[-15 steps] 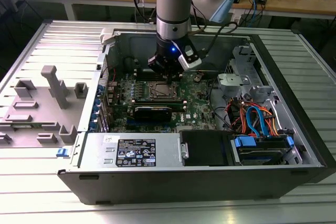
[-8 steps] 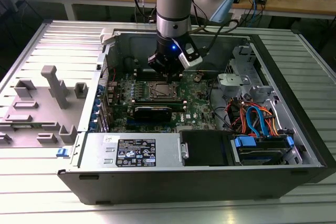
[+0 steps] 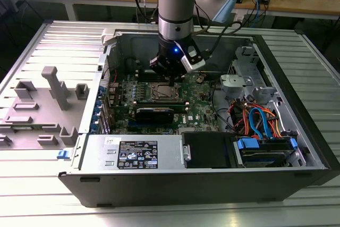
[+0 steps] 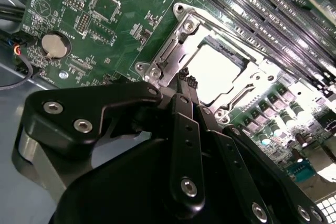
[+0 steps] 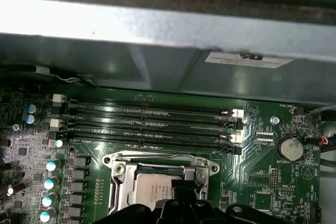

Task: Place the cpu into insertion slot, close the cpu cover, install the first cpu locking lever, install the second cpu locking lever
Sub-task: 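Install the second cpu locking lever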

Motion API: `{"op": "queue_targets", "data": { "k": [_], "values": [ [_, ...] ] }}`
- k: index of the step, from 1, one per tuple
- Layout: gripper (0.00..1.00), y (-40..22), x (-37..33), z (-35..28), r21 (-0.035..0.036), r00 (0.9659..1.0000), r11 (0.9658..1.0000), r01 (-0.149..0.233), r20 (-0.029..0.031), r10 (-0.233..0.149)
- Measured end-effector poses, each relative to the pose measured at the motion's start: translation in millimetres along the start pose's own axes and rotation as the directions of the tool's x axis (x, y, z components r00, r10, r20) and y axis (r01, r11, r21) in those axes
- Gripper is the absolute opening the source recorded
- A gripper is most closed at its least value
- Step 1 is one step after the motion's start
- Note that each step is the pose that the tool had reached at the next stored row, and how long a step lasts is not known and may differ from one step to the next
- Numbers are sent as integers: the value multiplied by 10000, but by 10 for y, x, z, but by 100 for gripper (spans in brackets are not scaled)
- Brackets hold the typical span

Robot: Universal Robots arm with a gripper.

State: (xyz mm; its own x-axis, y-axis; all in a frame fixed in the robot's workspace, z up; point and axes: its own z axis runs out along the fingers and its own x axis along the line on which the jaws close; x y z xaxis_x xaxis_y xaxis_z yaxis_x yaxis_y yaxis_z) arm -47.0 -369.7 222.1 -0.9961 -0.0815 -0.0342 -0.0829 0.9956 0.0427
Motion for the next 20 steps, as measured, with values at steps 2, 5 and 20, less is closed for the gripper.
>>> {"op": "queue_targets", "data": {
  "k": [2, 5, 20],
  "values": [
    [11, -3, 0, -14, 2, 10000, 10000, -1, 1, 1],
    [11, -2, -2, -54, 1, 10000, 10000, 0, 2, 0],
    [11, -181, 21, -79, 3, 10000, 10000, -1, 22, 1]
  ]
}}
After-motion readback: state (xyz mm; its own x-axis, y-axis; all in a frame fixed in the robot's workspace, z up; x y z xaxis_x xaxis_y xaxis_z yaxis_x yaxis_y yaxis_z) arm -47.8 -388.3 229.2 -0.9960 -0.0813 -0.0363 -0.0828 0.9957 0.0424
